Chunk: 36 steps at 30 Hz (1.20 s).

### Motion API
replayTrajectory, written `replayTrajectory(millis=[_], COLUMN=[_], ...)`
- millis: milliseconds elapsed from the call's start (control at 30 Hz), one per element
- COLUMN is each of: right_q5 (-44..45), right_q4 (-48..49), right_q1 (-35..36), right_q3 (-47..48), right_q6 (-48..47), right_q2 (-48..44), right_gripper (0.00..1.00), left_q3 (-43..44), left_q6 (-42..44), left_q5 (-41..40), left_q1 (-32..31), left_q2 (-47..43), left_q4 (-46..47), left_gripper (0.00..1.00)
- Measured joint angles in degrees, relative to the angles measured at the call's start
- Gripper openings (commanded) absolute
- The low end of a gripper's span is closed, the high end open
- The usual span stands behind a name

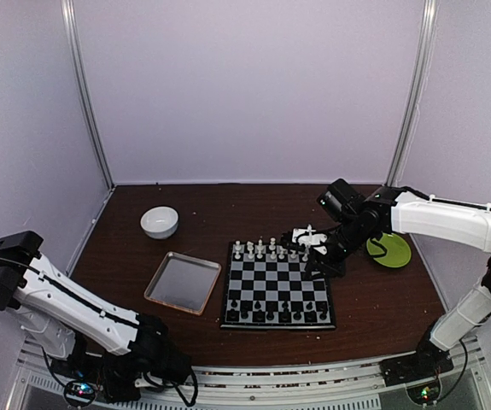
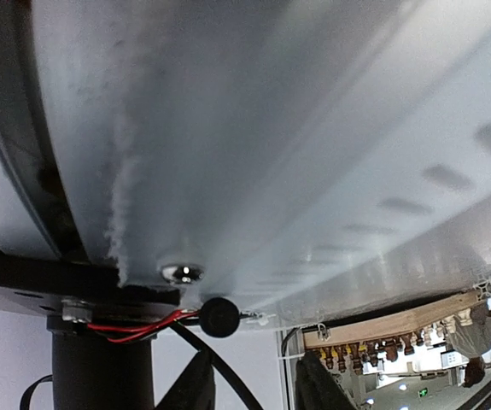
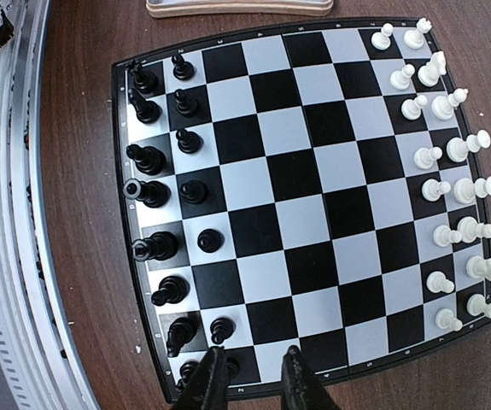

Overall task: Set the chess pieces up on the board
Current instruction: Pick up the pawn from the corner of the board.

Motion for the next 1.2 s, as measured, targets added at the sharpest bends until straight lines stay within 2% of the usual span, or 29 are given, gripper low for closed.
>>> replayTrajectory(millis=[367,700,1200], right_q5=[-0.44,-0.85,-1.73], right_q4=[-0.57,-1.20,-1.36], right_q1=[0.00,0.00,0.00], right_q3=[0.00,0.07,0.85], right_q6=[0.04,0.09,1.36], right_q2=[0.63,1.70,1.95], right_gripper=[0.23,0.23,0.23], left_q3=[2.34,-5.95,-7.78], left_q6=[-1.95,-13.99,-24.70], left_q5=[-1.49,-1.36,-3.41], left_q1=[-0.87,-1.11,-6.78], left_q2=[2.75,-5.73,-6.36], left_q4=[-2.40,5.38,9.29], left_gripper=[0.32,0.32,0.23])
